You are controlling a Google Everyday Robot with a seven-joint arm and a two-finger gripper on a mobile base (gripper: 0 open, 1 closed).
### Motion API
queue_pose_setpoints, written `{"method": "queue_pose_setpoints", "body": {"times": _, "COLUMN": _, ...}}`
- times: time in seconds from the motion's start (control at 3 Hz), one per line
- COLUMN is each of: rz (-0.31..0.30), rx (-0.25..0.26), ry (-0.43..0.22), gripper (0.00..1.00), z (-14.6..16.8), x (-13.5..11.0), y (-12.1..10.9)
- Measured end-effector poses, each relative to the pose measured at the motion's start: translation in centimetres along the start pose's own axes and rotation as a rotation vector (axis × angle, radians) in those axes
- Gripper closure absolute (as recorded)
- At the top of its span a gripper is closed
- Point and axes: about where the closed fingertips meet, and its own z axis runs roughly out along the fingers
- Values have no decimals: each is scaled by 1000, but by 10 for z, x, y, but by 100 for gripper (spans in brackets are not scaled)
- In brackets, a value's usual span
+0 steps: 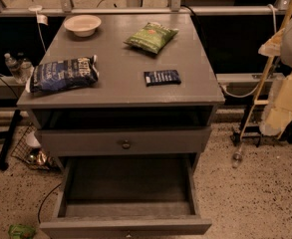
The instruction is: Place rxbar blueberry into middle drawer
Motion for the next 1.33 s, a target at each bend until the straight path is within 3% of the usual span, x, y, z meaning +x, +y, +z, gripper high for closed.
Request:
{"method": "queue_pose_setpoints", "body": {"times": 0.33, "rz": 0, "rx": 0, "ry": 0, "gripper": 0, "z": 0, "x": 0, "y": 0}}
{"method": "queue_pose_setpoints", "body": {"times": 0.67, "rz": -34, "rx": -11, "ry": -33, "gripper": 0, "z": 10, "x": -12, "y": -25}}
{"method": "queue_pose_setpoints", "body": {"times": 1.33, "rz": -136, "rx": -74, "ry": -89, "gripper": 0, "z": 72, "x": -72, "y": -114}}
